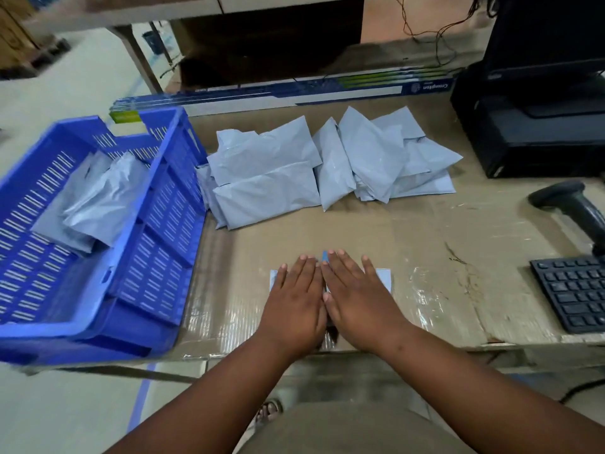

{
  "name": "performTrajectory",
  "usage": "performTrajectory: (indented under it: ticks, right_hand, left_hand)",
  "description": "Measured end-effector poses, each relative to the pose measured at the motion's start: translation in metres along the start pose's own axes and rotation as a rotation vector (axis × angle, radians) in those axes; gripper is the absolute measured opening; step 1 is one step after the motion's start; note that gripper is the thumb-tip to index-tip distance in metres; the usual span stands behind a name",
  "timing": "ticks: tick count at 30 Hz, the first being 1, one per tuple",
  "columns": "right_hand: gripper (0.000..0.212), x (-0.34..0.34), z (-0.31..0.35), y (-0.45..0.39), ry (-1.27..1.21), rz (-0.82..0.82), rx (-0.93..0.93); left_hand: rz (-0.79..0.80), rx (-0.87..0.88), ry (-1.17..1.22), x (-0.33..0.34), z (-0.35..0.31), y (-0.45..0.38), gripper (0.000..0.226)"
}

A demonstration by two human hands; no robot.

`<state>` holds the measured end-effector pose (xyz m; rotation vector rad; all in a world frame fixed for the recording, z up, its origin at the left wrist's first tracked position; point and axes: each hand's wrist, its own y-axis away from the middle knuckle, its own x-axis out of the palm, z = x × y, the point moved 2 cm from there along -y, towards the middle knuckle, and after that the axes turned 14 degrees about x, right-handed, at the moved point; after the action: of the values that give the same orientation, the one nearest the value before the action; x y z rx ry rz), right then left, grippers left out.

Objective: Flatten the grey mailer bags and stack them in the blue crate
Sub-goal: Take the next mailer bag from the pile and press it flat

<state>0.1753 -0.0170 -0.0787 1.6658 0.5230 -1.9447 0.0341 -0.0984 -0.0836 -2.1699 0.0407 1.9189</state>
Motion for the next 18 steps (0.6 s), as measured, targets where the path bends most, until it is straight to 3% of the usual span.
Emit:
performTrajectory:
  ticks: [18]
  right_hand:
    - [0.073,0.019,-0.005,-0.005,-0.006,0.042,0.015]
  left_hand:
    - [0.046,0.057,0.089,0.017,0.020,0.007,0.066]
